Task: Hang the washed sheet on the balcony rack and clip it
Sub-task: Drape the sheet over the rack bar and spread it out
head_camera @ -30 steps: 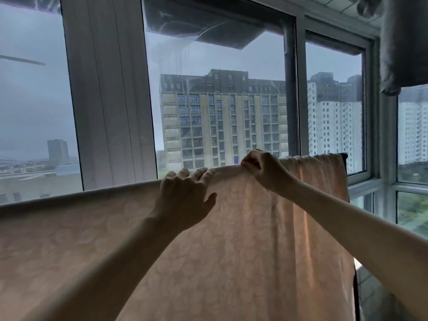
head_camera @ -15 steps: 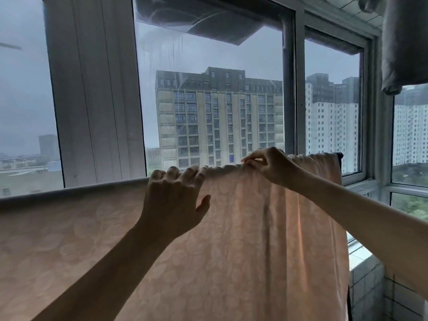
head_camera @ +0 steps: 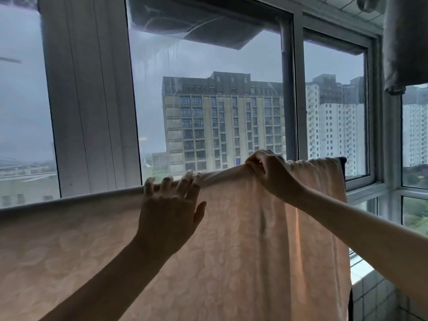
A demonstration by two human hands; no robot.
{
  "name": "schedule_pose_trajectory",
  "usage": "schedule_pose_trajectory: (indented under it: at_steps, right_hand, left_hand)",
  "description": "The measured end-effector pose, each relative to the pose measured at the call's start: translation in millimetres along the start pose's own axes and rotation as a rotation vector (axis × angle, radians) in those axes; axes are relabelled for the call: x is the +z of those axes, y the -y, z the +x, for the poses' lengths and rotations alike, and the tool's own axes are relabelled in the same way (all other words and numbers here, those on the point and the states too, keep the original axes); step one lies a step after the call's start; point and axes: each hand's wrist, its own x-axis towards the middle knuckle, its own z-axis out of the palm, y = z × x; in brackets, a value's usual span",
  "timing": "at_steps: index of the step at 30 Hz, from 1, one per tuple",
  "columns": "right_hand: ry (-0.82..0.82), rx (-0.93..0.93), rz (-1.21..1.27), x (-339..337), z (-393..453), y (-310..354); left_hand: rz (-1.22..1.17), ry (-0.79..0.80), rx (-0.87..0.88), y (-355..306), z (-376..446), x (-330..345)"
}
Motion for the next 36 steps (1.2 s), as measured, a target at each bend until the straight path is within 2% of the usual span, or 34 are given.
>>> schedule_pose_trajectory:
  at_steps: [14,18,23,26,30,34,36]
  right_hand:
    - [0.162,-0.170,0.073,-15,0,-18]
    - [0.079,-0.118,0.070,-13,2,-36]
    - [0.168,-0.128,0.119,-13,4,-47]
    - [0.105,-0.083,0.220,-9,6,-41]
    - [0.015,-0.081,0.099,6,9,-41]
    - [-0.099,0.069,0.132,-6,10,-68]
    - [-0.105,0.099,0.126,-15,7,-83]
  left_hand:
    - [-0.053,0.072,0.049,-55,44,7]
    - [-0.080,0.043,0.027,-56,45,14]
    - [-0.061,0.023,0.016,-49,40,24]
    - [-0.037,0.008,-0.002,-48,38,29]
    - [-0.042,-0.010,-0.030,-50,42,29]
    - [-0.024,-0.052,-0.035,-54,42,30]
    - [-0.004,-0.056,-0.045,-56,44,32]
